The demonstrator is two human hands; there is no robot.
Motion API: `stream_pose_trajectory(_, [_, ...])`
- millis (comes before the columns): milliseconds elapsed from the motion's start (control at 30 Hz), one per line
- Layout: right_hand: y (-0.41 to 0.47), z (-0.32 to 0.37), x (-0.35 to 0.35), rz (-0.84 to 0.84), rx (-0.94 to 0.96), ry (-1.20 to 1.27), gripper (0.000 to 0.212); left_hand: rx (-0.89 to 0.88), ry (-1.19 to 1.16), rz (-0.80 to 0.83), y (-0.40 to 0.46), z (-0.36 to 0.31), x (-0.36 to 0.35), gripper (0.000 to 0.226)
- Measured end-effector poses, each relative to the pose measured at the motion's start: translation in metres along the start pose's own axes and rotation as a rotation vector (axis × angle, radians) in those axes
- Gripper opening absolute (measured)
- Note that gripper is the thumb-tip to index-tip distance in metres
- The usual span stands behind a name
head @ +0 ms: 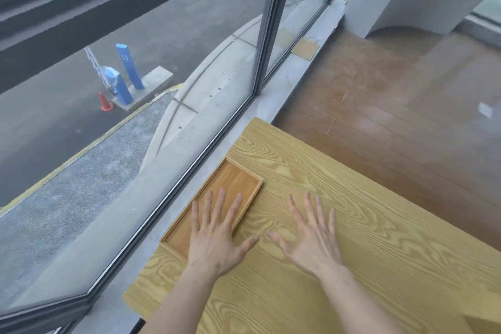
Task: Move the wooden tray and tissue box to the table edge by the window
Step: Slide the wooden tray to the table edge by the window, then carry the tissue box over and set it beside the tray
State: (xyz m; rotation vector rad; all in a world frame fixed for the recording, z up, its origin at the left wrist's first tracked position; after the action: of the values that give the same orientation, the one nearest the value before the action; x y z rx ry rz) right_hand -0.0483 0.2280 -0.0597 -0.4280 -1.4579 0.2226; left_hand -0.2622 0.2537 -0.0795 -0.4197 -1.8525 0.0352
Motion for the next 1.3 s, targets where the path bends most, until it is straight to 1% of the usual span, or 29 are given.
stream_pose_trajectory(167, [-0.037, -0.064, 0.005, -0.045, -0.138, 0.044, 0.099, -0.132, 0.026, 0.006, 0.006, -0.055, 0.0, 0.096])
stream_pose_trajectory(367, [-0.091, -0.146, 0.004, -0.108, -0.29, 0.107, 0.099, -0.287, 0.053, 0.036, 0.005, -0.143, -0.017, 0.097])
stream_pose_trajectory(667, [-0.186, -0.286, -0.017, -0.202, -0.476, 0.235, 0.098, -0.455, 0.052, 0.092, -0.031, -0.293, -0.06, 0.094])
stream_pose_trajectory(733, [-0.201, -0.31, -0.021, -0.229, -0.497, 0.268, 0.098, -0.472, 0.053, 0.106, -0.036, -0.317, -0.068, 0.094])
stream_pose_trajectory(967, [-0.268, -0.419, -0.041, -0.444, -0.655, 0.454, 0.091, -0.561, 0.094, 0.172, -0.056, -0.433, -0.106, 0.093])
stream_pose_trajectory(1033, [-0.281, -0.446, -0.049, -0.483, -0.705, 0.551, 0.087, -0.569, 0.084, 0.194, -0.059, -0.46, -0.117, 0.093])
stream_pose_trajectory(1100, [-0.288, -0.472, -0.058, -0.482, -0.743, 0.634, 0.085, -0.542, 0.035, 0.219, -0.061, -0.483, -0.126, 0.092])
stream_pose_trajectory(1300, [-0.288, -0.536, -0.073, -0.518, -0.82, 0.908, 0.081, -0.387, -0.175, 0.367, -0.072, -0.537, -0.16, 0.088])
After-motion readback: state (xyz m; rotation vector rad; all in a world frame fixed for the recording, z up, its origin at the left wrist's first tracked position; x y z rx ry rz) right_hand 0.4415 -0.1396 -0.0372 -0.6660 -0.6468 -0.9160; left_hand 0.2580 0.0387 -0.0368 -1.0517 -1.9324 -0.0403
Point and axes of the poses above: each hand's wrist, its own y-axis towards the middle knuckle, its own x-axis out of the back of the hand, z = x × y, the point moved 6 cm from there along y, towards the middle knuckle, and after that the axes turned 2 degrees about z, right-handed, at the moved point
